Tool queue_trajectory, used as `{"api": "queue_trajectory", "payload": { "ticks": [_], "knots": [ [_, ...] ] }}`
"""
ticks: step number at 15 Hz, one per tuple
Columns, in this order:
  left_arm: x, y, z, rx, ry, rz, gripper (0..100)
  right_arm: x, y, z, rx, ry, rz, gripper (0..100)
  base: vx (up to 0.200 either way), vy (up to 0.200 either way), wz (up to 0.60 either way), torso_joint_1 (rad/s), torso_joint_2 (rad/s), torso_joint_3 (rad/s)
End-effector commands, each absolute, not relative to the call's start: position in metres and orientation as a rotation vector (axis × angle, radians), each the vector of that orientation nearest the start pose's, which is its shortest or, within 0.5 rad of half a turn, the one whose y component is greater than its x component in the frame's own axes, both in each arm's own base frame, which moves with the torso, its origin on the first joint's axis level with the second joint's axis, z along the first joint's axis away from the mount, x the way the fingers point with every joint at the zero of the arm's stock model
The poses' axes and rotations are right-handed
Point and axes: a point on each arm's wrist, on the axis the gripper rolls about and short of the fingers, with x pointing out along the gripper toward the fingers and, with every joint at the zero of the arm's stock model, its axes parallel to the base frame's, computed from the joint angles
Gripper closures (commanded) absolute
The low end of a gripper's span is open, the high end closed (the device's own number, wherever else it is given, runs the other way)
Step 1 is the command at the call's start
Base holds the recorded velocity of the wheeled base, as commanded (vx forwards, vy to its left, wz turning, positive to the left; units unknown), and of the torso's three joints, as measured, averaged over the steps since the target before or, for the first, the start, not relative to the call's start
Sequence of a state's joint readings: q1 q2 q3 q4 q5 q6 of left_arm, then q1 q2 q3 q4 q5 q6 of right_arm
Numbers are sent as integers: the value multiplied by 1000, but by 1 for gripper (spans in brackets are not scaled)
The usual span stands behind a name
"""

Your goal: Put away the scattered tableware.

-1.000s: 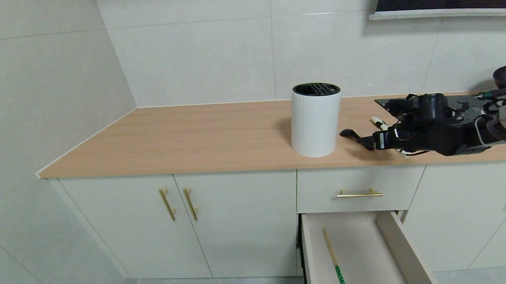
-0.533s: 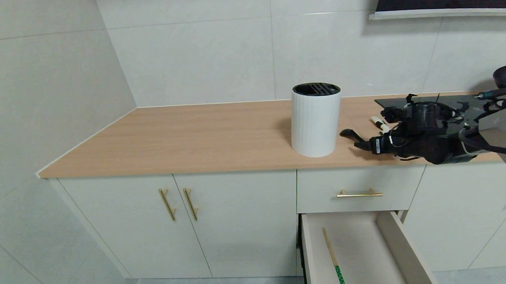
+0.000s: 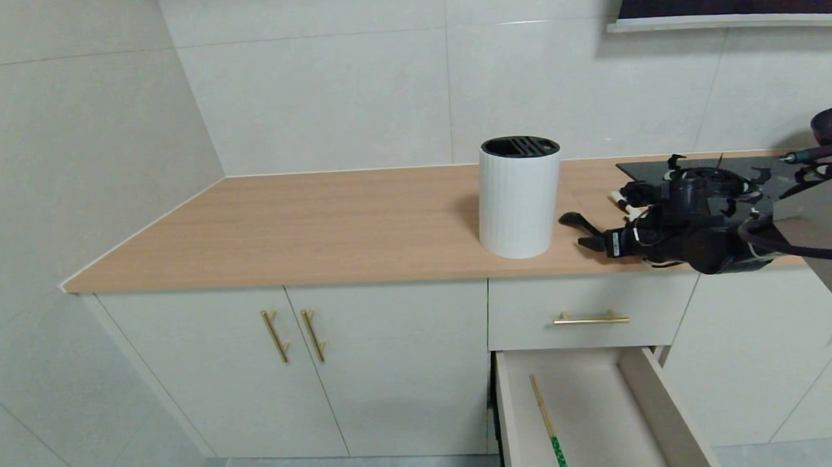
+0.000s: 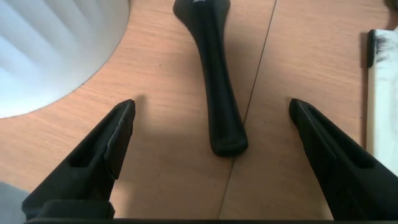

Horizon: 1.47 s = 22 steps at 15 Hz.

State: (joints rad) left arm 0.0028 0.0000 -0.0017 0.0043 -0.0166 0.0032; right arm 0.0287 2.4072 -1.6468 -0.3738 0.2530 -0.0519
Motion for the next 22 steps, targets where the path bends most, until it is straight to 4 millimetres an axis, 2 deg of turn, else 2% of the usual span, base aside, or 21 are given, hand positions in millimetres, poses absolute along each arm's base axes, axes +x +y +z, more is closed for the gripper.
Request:
{"api": "queue_trajectory", "payload": {
  "ticks": [1, 8, 10, 12, 14, 18, 19, 22],
  "knots": [
    [-23, 0, 75, 3, 3, -14, 0, 497, 20, 93, -8, 386, 284, 100, 0, 0, 0, 0, 0, 0],
    [-23, 0, 75, 3, 3, -14, 0, 497, 27, 85, -15, 402, 280, 100, 0, 0, 0, 0, 0, 0],
    [-23, 0, 75, 3, 3, -14, 0, 496, 27, 89, -19, 398, 259, 100, 0, 0, 0, 0, 0, 0],
    [-23, 0, 75, 3, 3, -14, 0, 492, 30, 104, -25, 381, 212, 100, 0, 0, 0, 0, 0, 0],
    [-23, 0, 75, 3, 3, -14, 0, 475, 34, 125, -32, 413, 165, 100, 0, 0, 0, 0, 0, 0],
    [-23, 0, 75, 3, 3, -14, 0, 425, 42, 163, 16, 449, 158, 100, 0, 0, 0, 0, 0, 0],
    [-23, 0, 75, 3, 3, -14, 0, 406, 40, 175, 33, 468, 150, 100, 0, 0, 0, 0, 0, 0],
    [-23, 0, 75, 3, 3, -14, 0, 362, 36, 188, 56, 492, 144, 100, 0, 0, 0, 0, 0, 0]
  ]
}}
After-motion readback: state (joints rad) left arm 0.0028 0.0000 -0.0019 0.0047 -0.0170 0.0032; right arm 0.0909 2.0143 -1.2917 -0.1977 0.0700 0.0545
